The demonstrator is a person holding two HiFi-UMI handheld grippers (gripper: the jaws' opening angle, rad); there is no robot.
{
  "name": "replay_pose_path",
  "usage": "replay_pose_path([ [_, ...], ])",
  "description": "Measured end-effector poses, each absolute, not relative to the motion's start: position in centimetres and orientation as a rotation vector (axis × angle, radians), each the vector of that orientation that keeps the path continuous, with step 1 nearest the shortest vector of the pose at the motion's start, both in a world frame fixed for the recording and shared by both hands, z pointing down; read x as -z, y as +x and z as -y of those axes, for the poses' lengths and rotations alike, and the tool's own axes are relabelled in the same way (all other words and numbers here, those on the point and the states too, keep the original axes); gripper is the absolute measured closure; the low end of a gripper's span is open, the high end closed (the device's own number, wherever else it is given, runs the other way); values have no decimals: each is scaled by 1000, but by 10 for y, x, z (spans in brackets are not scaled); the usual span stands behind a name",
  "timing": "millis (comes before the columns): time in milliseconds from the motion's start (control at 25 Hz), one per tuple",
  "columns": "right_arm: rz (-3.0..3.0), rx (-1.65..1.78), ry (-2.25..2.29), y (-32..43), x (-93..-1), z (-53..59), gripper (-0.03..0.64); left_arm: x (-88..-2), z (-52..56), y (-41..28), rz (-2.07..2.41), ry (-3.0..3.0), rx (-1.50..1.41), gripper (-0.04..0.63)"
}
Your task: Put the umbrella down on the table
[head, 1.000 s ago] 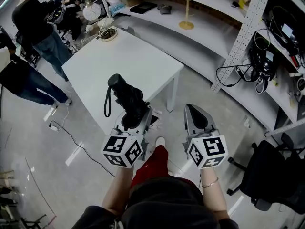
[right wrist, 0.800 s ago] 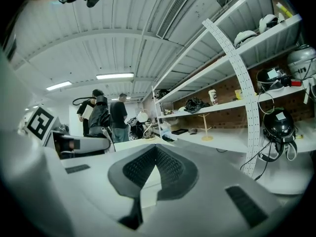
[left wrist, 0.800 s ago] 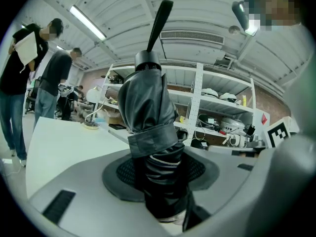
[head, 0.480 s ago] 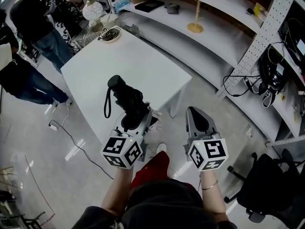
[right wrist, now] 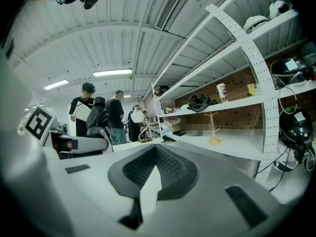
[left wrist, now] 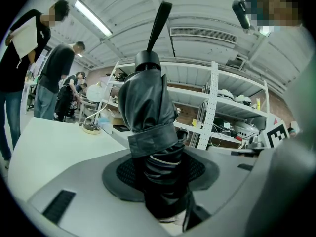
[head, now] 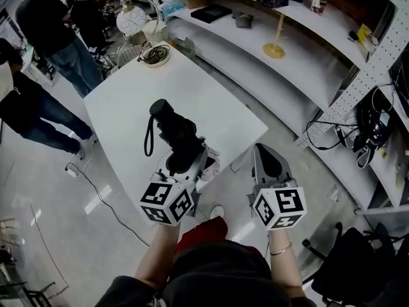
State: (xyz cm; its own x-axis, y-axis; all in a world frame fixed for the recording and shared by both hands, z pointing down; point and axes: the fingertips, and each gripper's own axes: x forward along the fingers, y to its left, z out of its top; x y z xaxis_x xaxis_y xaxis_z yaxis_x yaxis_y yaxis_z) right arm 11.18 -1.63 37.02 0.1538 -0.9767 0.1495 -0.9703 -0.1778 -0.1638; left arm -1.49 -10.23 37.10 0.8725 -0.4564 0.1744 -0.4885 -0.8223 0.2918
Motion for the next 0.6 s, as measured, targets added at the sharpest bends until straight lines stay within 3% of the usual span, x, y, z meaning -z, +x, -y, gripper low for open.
replay_pose_path([
  [600, -2093, 318, -2302, 109, -362, 95, 601, -362, 167, -22, 782, 2681, -94, 399],
])
